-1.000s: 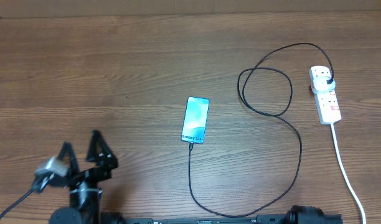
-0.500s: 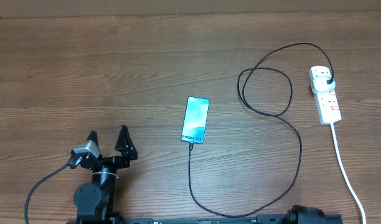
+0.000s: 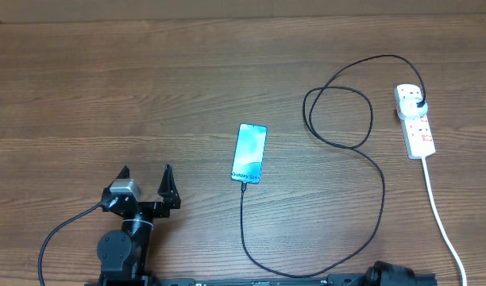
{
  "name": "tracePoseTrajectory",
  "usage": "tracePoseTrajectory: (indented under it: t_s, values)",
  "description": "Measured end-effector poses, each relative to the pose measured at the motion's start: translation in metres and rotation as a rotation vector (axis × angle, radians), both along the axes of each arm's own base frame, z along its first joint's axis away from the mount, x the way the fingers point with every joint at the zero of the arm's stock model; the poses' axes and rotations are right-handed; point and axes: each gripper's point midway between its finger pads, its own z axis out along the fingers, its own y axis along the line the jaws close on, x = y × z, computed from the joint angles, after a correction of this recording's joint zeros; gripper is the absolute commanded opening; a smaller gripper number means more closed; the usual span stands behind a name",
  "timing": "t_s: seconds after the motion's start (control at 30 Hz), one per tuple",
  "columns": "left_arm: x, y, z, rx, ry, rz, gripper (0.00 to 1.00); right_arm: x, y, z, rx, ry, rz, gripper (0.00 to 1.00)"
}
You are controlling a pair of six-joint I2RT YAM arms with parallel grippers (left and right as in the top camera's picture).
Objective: Plug charger to phone and switch on socket
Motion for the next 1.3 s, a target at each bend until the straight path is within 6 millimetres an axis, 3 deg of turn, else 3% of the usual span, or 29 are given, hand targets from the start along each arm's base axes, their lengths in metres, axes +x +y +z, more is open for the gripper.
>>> tracePoseTrajectory:
  t_s: [0.43, 0.6, 0.77, 0.97, 1.0, 1.07, 1.17, 1.3]
  values:
    - [0.000, -0.001, 0.000, 0.000, 0.000, -0.003, 1.00, -0.007, -0.012, 0.000, 0.006, 0.000, 0.069, 0.16]
    - [0.000, -0.001, 0.000, 0.000, 0.000, -0.004, 1.00, -0.014, -0.023, 0.001, 0.003, -0.005, 0.126, 0.24]
    - [0.000, -0.001, 0.000, 0.000, 0.000, -0.003, 1.00, -0.019, -0.031, 0.004, -0.028, -0.056, 0.067, 0.42]
    - [0.000, -0.001, 0.000, 0.000, 0.000, -0.004, 0.99, -0.022, -0.045, 0.013, -0.010, -0.126, -0.067, 0.86]
    - [0.000, -0.001, 0.000, 0.000, 0.000, -0.004, 1.00, -0.023, -0.047, 0.015, -0.004, -0.140, -0.078, 1.00]
    - [0.000, -0.001, 0.000, 0.000, 0.000, -0.004, 1.00, -0.022, -0.049, 0.018, -0.001, -0.154, -0.097, 1.00]
    - [0.000, -0.001, 0.000, 0.000, 0.000, -0.004, 1.00, -0.006, -0.053, 0.015, 0.007, -0.118, -0.112, 1.00]
    - [0.000, -0.001, 0.000, 0.000, 0.000, -0.004, 0.99, 0.066, -0.066, -0.023, 0.047, 0.157, -0.145, 1.00]
